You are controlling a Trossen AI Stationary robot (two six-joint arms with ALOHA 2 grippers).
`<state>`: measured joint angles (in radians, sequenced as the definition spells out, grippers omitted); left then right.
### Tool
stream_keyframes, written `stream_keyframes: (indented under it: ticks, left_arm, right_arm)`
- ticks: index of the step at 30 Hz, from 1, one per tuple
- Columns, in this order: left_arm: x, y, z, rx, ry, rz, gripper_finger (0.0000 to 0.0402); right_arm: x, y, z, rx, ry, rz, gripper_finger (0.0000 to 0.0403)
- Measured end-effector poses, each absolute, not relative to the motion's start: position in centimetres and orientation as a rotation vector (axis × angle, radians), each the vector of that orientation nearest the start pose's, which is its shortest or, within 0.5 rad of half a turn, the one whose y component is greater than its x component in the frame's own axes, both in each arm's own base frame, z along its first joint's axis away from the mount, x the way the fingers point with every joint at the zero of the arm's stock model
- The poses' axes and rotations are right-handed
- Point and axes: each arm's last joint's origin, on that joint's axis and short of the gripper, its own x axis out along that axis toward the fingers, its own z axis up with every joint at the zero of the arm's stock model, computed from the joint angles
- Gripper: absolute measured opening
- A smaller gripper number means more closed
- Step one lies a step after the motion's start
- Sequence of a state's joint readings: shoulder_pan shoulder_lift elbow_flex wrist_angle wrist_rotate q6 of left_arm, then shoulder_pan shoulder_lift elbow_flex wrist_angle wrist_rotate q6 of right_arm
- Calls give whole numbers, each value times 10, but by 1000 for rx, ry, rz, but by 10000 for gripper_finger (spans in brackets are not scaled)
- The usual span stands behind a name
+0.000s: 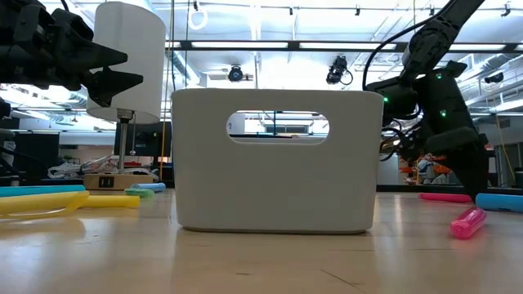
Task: Pick & Place Markers
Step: Put the large pink pen into the black bin
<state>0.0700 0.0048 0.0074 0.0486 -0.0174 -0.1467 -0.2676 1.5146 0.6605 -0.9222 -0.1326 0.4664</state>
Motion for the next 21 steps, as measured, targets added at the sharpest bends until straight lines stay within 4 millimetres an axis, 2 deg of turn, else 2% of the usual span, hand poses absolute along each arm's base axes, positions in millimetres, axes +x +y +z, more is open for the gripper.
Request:
stream_keyframes:
  ticks: [5, 13, 21]
  left_arm:
    - [97, 7, 170, -145, -57, 83, 288]
    - [97, 7, 170, -145, -57, 83, 288]
    - [97, 7, 170, -146, -57, 83, 288]
  right_arm:
    - [186, -47, 127, 691, 1709, -509, 28]
    - [186, -47, 127, 684, 1706, -512, 34]
    - [184, -47, 135, 687, 1644, -542, 22]
